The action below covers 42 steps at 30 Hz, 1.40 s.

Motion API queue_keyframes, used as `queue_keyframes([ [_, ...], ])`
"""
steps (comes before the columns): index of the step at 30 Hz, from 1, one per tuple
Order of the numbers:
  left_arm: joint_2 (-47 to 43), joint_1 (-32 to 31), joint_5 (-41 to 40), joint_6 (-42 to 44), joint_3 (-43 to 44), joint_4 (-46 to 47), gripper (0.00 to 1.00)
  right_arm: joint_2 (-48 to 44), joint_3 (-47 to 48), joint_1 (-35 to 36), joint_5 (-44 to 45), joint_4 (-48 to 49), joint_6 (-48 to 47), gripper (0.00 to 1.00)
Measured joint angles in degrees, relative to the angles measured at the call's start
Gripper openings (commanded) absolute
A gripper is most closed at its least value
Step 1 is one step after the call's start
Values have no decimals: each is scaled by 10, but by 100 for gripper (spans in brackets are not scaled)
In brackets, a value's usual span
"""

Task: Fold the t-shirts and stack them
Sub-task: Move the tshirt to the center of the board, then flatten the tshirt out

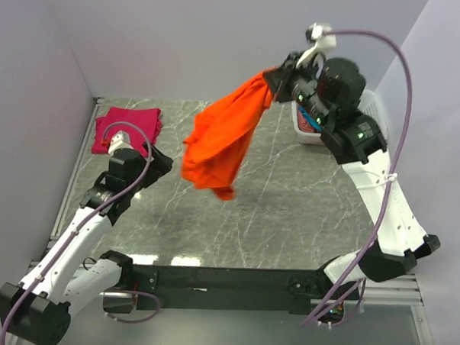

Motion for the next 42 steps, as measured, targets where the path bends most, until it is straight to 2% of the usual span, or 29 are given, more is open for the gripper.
queue_keyframes([
  [3, -17, 0, -19, -16, -1, -17, 99, -55, -143, -1, 15, 13, 17, 12],
  [5, -22, 0, -34, -24, -3, -29, 99, -102, -278, -10, 19, 28, 35, 14],
  [7, -20, 0, -53, -36, -6, -45, 99, -132, -407, -33, 13, 29, 62, 42],
  [8, -16, 0, -58, -39, -7, -52, 99, -137, -468, -51, 11, 23, 75, 50],
  [9, -11, 0, -63, -42, -8, -57, 99, -135, -512, -67, 14, 20, 81, 57],
  [11, 7, 0, -64, -45, -10, -61, 99, -112, -592, -99, 38, -6, 101, 62],
  [12, 16, 0, -62, -45, -11, -60, 99, -102, -611, -108, 51, -23, 108, 68],
  [16, 69, 0, -30, -41, -23, -38, 99, -104, -639, -108, 84, -60, 127, 70],
  [21, 136, 0, 30, -25, -29, 19, 99, -162, -651, -79, 53, 2, 130, 71],
  [26, 243, 0, 69, -7, -5, 74, 99, -164, -679, -64, 30, 38, 148, 71],
  [34, 428, -7, 110, 13, 70, 114, 85, -162, -685, -64, 49, 39, 186, 71],
  [37, 463, -28, 95, 16, 115, 117, 65, -162, -688, -64, 49, 43, 191, 70],
  [38, 479, -34, 89, 19, 130, 113, 52, -163, -691, -64, 49, 44, 193, 70],
  [40, 518, -46, 76, 23, 159, 109, 41, -163, -698, -64, 50, 44, 195, 70],
  [41, 529, -49, 74, 25, 171, 110, 13, -164, -702, -64, 51, 45, 197, 70],
  [42, 538, -52, 69, 25, 181, 111, 1, -164, -706, -65, 52, 44, 198, 70],
])
